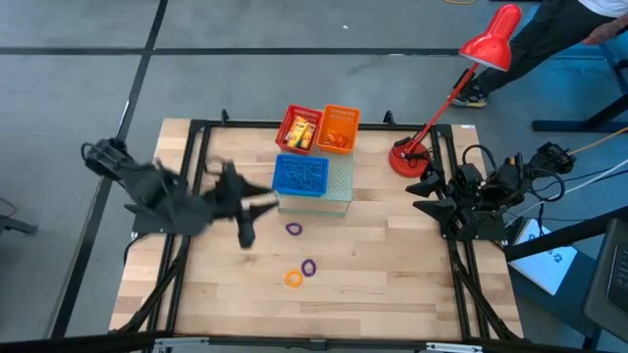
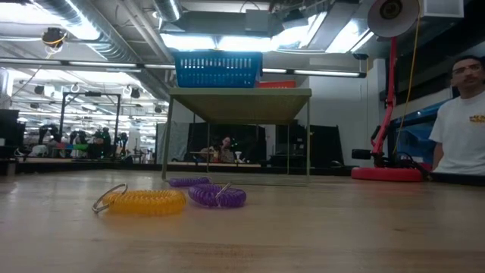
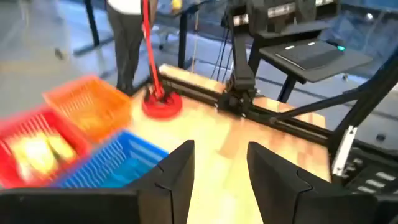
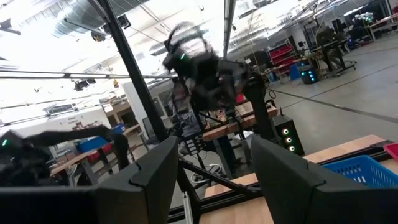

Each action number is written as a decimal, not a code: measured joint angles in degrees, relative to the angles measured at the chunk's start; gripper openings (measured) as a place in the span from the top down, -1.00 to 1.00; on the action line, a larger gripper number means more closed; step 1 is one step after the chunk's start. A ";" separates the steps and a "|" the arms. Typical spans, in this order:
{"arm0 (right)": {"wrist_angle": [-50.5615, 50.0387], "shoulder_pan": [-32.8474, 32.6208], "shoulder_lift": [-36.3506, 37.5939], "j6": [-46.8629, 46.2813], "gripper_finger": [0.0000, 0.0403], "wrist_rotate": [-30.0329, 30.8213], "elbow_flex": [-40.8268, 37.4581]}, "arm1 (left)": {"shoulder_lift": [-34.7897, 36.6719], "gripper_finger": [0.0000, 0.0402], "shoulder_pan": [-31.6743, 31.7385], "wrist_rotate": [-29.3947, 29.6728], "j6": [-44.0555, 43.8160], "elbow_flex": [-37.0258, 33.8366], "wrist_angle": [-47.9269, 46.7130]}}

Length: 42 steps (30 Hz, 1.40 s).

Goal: Pick & Place Office Desk Supplies
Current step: Put the yellow spring keychain into the orange basket on the shelf

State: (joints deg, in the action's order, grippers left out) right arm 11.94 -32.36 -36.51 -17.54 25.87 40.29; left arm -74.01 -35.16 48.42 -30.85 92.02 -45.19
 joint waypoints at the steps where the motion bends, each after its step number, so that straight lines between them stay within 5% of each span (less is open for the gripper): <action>1: -0.01 0.00 0.00 0.00 -0.02 0.00 0.00 | -0.95 0.28 -2.20 1.60 -3.95 -1.12 0.30; 9: -0.04 0.00 0.00 -1.14 -0.02 -3.07 0.00 | -7.41 0.28 -16.15 12.47 -37.85 -17.71 10.18; 12: -0.20 0.04 -0.01 -1.18 -0.02 -4.52 0.00 | -8.92 0.28 -18.55 9.69 -43.41 -25.21 20.85; 18: -0.30 0.04 0.00 -2.25 -0.02 -5.89 0.00 | -14.11 0.28 -16.99 -7.84 -43.47 -32.15 29.26; 25: -2.66 0.04 -0.29 -5.94 -0.02 -6.18 0.00 | -20.16 0.28 -9.07 -24.17 -29.36 -32.07 30.51; 42: -2.58 0.04 -1.03 -6.63 -0.02 -7.28 0.00 | -28.78 0.28 3.08 -35.09 -21.73 -32.12 29.39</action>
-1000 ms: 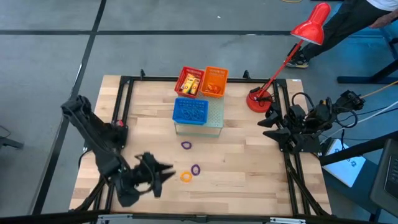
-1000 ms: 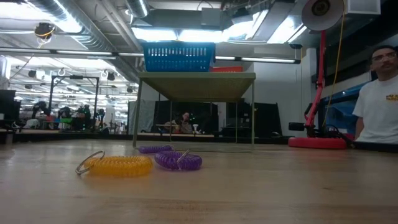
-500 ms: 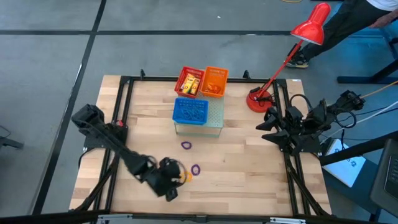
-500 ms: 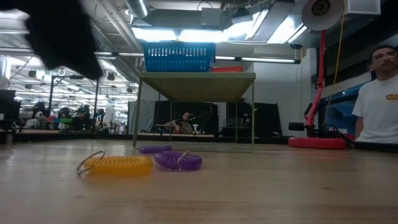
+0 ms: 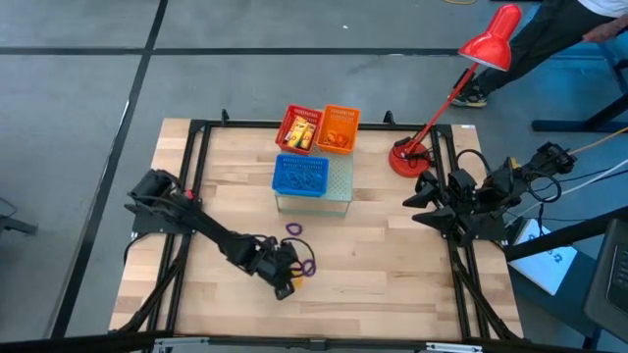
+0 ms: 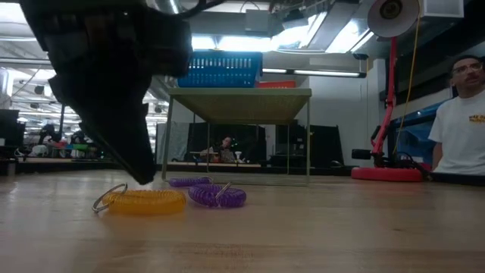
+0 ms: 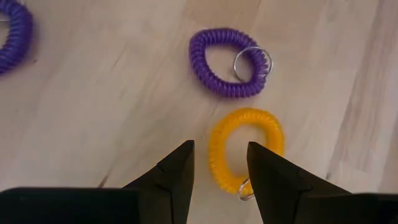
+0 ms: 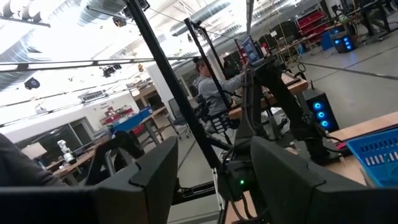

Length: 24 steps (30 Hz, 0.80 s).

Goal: Pick & Place Office Desk Supplies
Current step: Put the yellow spring keychain into the orange basket on the shelf

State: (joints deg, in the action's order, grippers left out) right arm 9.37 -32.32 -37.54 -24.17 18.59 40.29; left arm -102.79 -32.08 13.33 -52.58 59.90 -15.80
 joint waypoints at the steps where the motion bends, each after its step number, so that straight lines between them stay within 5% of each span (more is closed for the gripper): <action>1: -0.02 0.00 0.00 0.15 -0.02 -0.02 0.00 | -0.37 0.28 0.03 -0.14 0.18 0.00 0.24; 24: -0.31 0.00 0.00 0.81 -0.02 -0.03 0.00 | -4.10 0.32 0.14 -3.45 -3.87 0.05 -8.26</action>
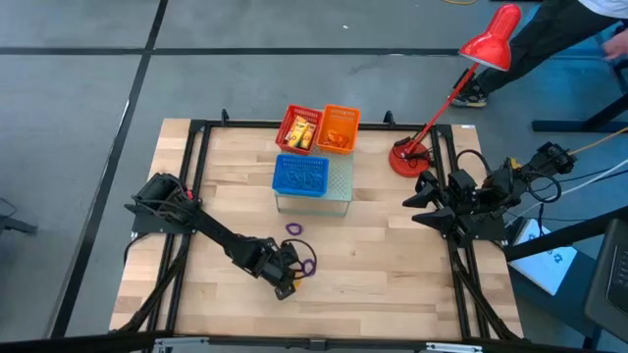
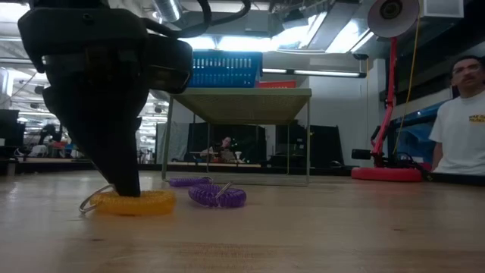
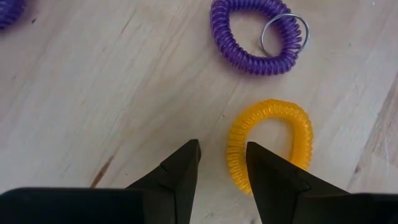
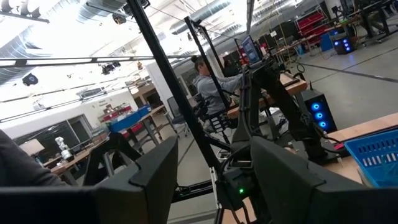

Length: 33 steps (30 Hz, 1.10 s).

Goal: Pick & Place Office Desk Supplies
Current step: Put the yellow spring keychain into the orange basket on the shelf

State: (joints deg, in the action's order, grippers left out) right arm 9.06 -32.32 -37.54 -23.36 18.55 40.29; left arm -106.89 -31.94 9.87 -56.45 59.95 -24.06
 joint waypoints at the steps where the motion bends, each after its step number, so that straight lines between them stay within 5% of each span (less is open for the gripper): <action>1: 0.03 0.01 0.00 -0.01 -0.02 -0.01 0.00 | 0.00 0.32 0.00 -0.06 -0.22 -0.22 -0.09; 13: -0.38 0.00 0.00 -0.06 -0.02 -0.25 0.00 | -5.94 0.36 -0.19 -2.16 -2.00 -0.16 -1.44; 23: -0.59 0.00 0.00 -0.19 -0.02 -0.21 0.00 | -6.03 0.93 1.81 -5.20 2.97 -0.18 -0.22; 33: -0.58 0.02 0.02 0.23 -0.02 -0.16 0.02 | 4.11 0.97 3.60 -5.66 0.20 -1.08 13.80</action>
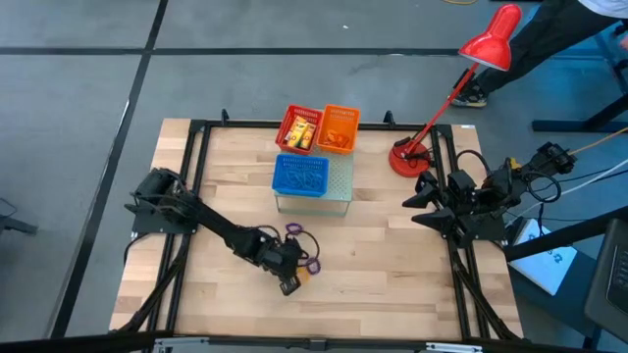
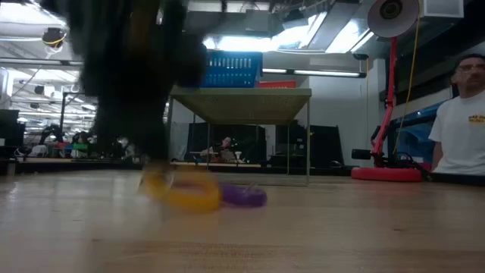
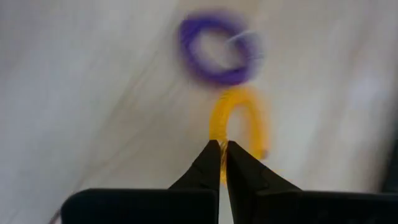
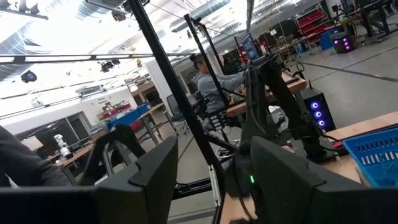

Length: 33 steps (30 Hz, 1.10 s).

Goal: Pick & Place Office Desk Supplies
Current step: Put the yellow spring keychain into the orange basket on the shelf

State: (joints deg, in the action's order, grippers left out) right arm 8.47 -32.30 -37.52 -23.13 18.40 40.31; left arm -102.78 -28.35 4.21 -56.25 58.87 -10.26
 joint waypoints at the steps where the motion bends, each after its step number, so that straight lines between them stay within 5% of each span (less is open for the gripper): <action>1: -0.01 0.00 0.00 0.08 -0.02 0.02 -0.02 | 2.00 0.98 0.25 0.79 -0.19 -0.01 1.07; 12: 3.77 -0.01 -0.02 0.94 -0.02 2.16 0.01 | 18.93 0.98 1.07 12.89 4.96 0.51 12.77; 20: 10.81 -0.01 -0.02 6.17 -0.02 2.18 0.01 | 27.43 0.98 6.82 18.78 19.29 0.51 14.17; 25: 15.60 0.00 0.00 6.73 -0.02 2.17 0.01 | 30.10 0.98 13.83 17.99 30.19 0.44 19.61; 33: 17.92 -0.01 -0.08 5.78 -0.02 2.89 0.01 | 30.46 0.98 29.75 5.49 35.10 0.49 22.70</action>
State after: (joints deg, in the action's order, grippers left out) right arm 26.39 -32.31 -37.60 -17.35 21.29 40.32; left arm -72.32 1.40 9.70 -21.15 59.35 12.44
